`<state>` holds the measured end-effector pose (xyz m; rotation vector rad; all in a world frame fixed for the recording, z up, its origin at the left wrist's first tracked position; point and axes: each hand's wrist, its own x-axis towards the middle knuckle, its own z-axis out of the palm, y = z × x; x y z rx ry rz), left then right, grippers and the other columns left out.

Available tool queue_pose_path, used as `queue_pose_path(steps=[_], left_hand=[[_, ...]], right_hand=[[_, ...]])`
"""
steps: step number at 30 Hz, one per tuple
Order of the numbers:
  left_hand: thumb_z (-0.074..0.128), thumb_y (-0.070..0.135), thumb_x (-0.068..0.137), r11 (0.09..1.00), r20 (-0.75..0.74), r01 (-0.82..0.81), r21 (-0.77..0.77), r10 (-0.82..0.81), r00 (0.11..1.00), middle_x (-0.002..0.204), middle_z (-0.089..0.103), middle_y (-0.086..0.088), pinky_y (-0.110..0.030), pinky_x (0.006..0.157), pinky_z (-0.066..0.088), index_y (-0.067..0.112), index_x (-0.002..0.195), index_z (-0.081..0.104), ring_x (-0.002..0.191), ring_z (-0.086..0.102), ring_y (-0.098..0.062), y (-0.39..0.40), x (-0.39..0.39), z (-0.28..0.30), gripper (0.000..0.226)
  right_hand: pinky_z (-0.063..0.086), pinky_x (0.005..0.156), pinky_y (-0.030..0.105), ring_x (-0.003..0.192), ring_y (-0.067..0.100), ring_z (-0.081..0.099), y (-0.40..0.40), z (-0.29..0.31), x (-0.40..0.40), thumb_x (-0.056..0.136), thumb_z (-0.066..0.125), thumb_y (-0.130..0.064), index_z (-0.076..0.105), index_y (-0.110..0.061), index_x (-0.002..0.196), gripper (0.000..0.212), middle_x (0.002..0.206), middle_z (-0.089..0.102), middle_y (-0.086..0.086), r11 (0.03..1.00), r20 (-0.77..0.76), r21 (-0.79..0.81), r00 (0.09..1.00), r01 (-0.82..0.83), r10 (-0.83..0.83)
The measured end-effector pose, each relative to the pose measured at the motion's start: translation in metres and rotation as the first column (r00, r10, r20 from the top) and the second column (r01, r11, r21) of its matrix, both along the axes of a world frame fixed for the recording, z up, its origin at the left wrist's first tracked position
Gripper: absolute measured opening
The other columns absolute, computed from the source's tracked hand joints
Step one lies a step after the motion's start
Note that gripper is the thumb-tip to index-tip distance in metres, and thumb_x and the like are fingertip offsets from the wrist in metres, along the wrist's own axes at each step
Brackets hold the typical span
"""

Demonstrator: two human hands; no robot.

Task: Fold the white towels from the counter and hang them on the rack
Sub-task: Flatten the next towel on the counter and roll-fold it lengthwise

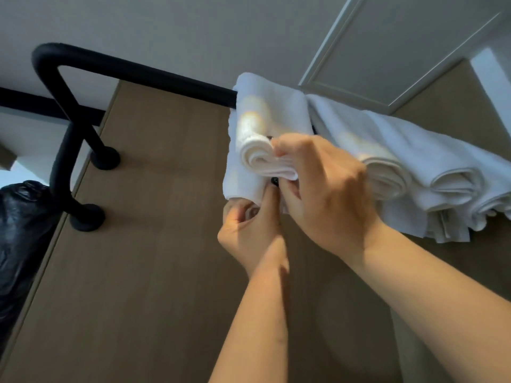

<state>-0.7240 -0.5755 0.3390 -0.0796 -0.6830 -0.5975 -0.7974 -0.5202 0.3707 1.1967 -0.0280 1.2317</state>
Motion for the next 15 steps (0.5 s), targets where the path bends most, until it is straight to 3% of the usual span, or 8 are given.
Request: queue_pose_path(steps=[4,6,8,10,12,15], left_hand=[[0.086,0.010,0.071,0.995,0.015,-0.086,-0.054,0.087,0.996,0.054,0.049,0.011,-0.021,0.055,0.039,0.016,0.063,0.049,0.055,0.042,-0.006,0.006,0.003,-0.006,0.038],[0.080,0.011,0.068,0.992,0.015,0.003,-0.129,-0.001,1.000,0.059,0.047,0.007,-0.022,0.065,0.042,0.011,0.072,0.043,0.060,0.045,-0.008,0.008,0.011,-0.008,0.037],[0.068,0.019,0.066,0.945,0.069,0.234,-0.229,-0.224,0.972,0.067,0.046,-0.002,-0.035,0.080,0.046,0.006,0.085,0.047,0.071,0.049,-0.018,0.014,0.021,-0.010,0.032],[0.063,0.029,0.078,0.894,0.184,0.385,-0.229,-0.348,0.919,0.074,0.059,-0.008,-0.040,0.088,0.047,0.004,0.084,0.062,0.077,0.058,-0.024,0.018,0.035,-0.008,0.025],[0.044,0.040,0.098,0.912,0.331,0.376,-0.162,-0.309,0.892,0.088,0.070,-0.013,-0.038,0.089,0.049,0.009,0.092,0.069,0.082,0.065,-0.025,0.020,0.050,-0.004,0.040],[0.027,0.048,0.103,0.954,0.490,0.283,-0.102,-0.199,0.848,0.118,0.068,-0.022,-0.042,0.100,0.049,0.000,0.117,0.059,0.105,0.065,-0.032,0.027,0.067,0.002,0.058]], right_hand=[[0.052,0.058,0.042,0.079,0.033,0.066,-0.008,0.000,-0.015,0.085,0.053,-0.002,0.066,-0.002,0.113,0.031,0.094,0.071,0.011,0.986,-0.048,0.131,0.994,0.099,-0.094],[0.054,0.059,0.044,0.083,0.034,0.066,-0.007,0.000,-0.017,0.082,0.052,-0.003,0.067,0.000,0.112,0.035,0.097,0.071,0.011,0.978,-0.060,0.176,0.993,0.114,-0.105],[0.054,0.066,0.044,0.089,0.034,0.065,-0.008,-0.002,-0.016,0.073,0.056,0.000,0.067,0.000,0.115,0.043,0.102,0.070,0.011,0.970,-0.083,0.208,0.990,0.127,-0.112],[0.053,0.079,0.045,0.099,0.033,0.063,-0.013,-0.007,-0.017,0.072,0.061,-0.006,0.063,0.001,0.121,0.050,0.111,0.067,0.013,0.958,-0.114,0.241,0.985,0.155,-0.131],[0.050,0.090,0.046,0.109,0.033,0.060,-0.021,-0.011,-0.017,0.073,0.069,-0.017,0.059,0.001,0.127,0.058,0.120,0.064,0.015,0.947,-0.102,0.261,0.981,0.186,-0.165],[0.048,0.095,0.045,0.111,0.035,0.058,-0.029,-0.009,-0.012,0.077,0.076,-0.018,0.058,0.002,0.127,0.057,0.120,0.063,0.018,0.967,0.002,0.207,0.989,0.145,-0.149]])
